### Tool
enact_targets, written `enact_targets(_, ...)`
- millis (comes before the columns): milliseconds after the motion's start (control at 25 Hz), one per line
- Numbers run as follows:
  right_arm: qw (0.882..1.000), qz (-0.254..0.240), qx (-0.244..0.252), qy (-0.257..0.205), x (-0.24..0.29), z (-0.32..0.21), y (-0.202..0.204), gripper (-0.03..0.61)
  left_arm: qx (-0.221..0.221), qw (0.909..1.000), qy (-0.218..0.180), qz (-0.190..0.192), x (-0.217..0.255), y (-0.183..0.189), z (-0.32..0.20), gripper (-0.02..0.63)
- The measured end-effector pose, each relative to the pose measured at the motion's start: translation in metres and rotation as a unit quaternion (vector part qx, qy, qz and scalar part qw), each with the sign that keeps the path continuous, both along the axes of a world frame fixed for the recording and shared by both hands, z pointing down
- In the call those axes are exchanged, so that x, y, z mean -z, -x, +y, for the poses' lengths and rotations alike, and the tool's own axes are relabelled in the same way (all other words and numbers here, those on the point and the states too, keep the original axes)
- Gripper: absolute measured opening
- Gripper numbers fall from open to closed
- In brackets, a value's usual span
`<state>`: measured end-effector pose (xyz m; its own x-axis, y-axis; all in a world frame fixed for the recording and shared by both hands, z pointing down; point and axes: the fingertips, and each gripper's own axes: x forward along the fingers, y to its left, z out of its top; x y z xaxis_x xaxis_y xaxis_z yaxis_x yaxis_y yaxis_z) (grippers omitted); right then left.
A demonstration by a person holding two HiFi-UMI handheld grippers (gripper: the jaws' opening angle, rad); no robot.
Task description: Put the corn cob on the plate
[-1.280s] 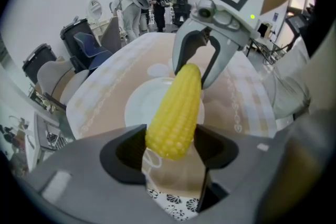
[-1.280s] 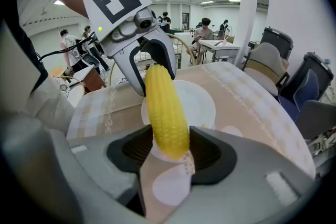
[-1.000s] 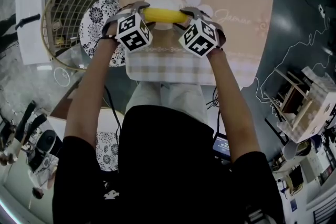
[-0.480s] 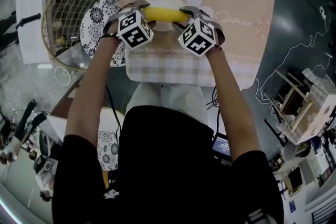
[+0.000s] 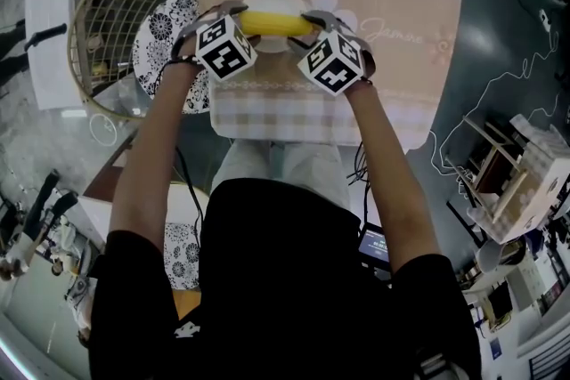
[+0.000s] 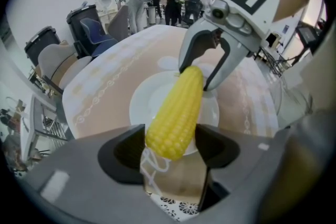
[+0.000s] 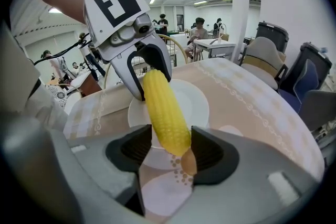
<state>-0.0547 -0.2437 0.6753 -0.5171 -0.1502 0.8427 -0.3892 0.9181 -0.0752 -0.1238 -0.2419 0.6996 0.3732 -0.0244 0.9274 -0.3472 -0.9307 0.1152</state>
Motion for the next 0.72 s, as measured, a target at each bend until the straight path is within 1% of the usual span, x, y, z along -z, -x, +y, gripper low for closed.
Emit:
enact_targets(80,1.000,-0.002,-0.008,0.002,0.002,-0.001,-0.002,0.233,0.007,1.0000,-0.002,-0.003,0.000,0.003,0.001,0.322)
enact_targets(200,1.000,-0.006,-0.018,-0.001,0.008,-0.004,-0.006,0.233,0.025,0.9997,-0.006,-0.002,0.005,0.009,0.000,0.321)
enact_targets(320,1.000,-0.012,-0.024,-0.004,0.017,-0.004,-0.007,0.233,0.044,0.9990,-0.009,0.004,0.017,0.012,0.000,0.321)
enact_targets(400,0.999,-0.020,-0.031,-0.009,0.027,-0.005,-0.006,0.233,0.058,0.9982,-0.015,0.008,0.028,0.014,-0.002,0.310)
enact_targets(440,0.999,-0.025,-0.036,-0.014,0.033,-0.007,-0.006,0.233,0.065,0.9976,-0.022,0.010,0.035,0.015,-0.005,0.284)
enact_targets(600,0.997,-0.050,-0.057,-0.034,0.064,-0.013,-0.007,0.228,0.104,0.9923,-0.059,0.031,0.069,0.019,-0.015,0.238)
enact_targets(720,0.994,-0.071,-0.070,-0.051,0.089,-0.016,-0.008,0.178,0.132,0.9854,-0.098,0.044,0.097,0.021,-0.022,0.227)
